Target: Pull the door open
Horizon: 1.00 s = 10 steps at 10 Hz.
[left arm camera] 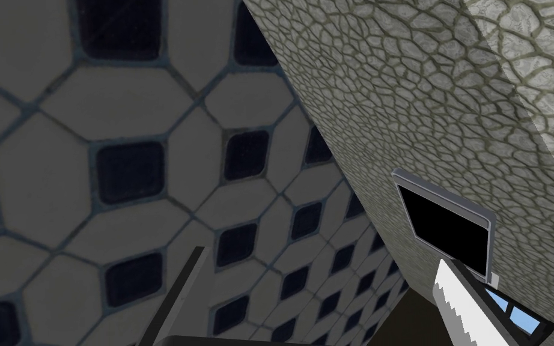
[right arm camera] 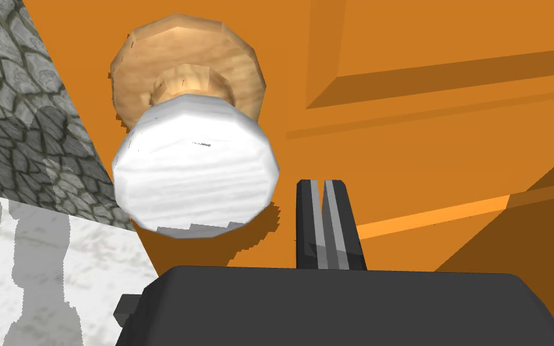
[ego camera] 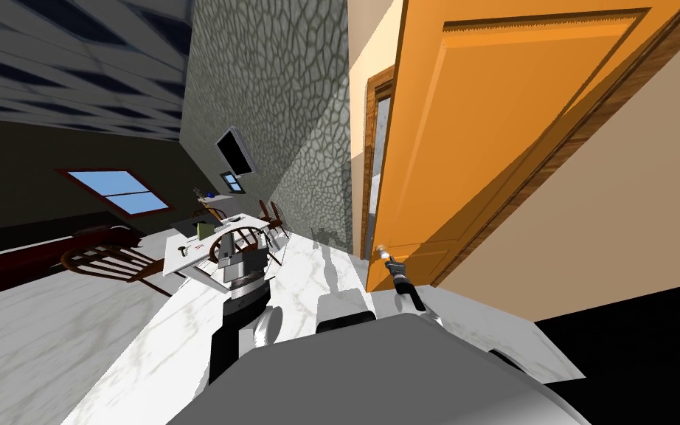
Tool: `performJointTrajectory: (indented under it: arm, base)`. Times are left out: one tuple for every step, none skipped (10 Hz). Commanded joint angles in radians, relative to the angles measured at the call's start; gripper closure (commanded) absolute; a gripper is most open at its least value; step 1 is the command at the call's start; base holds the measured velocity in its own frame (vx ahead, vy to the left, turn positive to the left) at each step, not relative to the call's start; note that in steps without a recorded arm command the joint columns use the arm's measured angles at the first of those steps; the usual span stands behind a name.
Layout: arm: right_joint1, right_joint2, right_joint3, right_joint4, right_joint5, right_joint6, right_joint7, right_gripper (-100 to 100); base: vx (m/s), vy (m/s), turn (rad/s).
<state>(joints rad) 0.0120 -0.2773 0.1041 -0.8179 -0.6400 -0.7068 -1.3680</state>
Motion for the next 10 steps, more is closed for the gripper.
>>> performJointTrajectory:
  arm:
    - [-0.002,0.003,0.003,-0.003,0.002,-0.002,0.0,100]
    - [-0.002,0.003,0.003,-0.003,0.002,-0.002,0.0,100]
    - [-0.002,0.003,0.003,-0.003,0.002,-0.002,0.0,100]
    - [-0.002,0.003,0.003,-0.003,0.002,-0.002,0.0,100]
    - [-0.002,0.003,0.003,-0.003,0.002,-0.002,0.0,100]
    - [0.011,-0.005,0.035,-0.01,0.017,-0.025,-0.02,-100]
    - [0.014,-0.006,0.043,-0.012,0.021,-0.031,-0.025,-100]
    - [0.02,-0.009,0.062,-0.017,0.03,-0.045,-0.037,-100]
    - [0.027,-0.012,0.081,-0.022,0.039,-0.059,-0.048,-100]
    - [0.033,-0.015,0.1,-0.027,0.048,-0.072,-0.06,-100]
  base:
    - [-0.002,0.006,0.033]
    - [-0.006,0.008,-0.02]
    - [0.0,0.0,0.0]
    - [0.0,0.0,0.0]
    - [0.0,0.0,0.0]
    - [-0.13,-0.055,0.158]
    - [-0.206,-0.051,0.132]
    - [-0.208,-0.022,0.117]
    - [-0.216,-0.022,0.124]
    - [-0.2,-0.073,0.121]
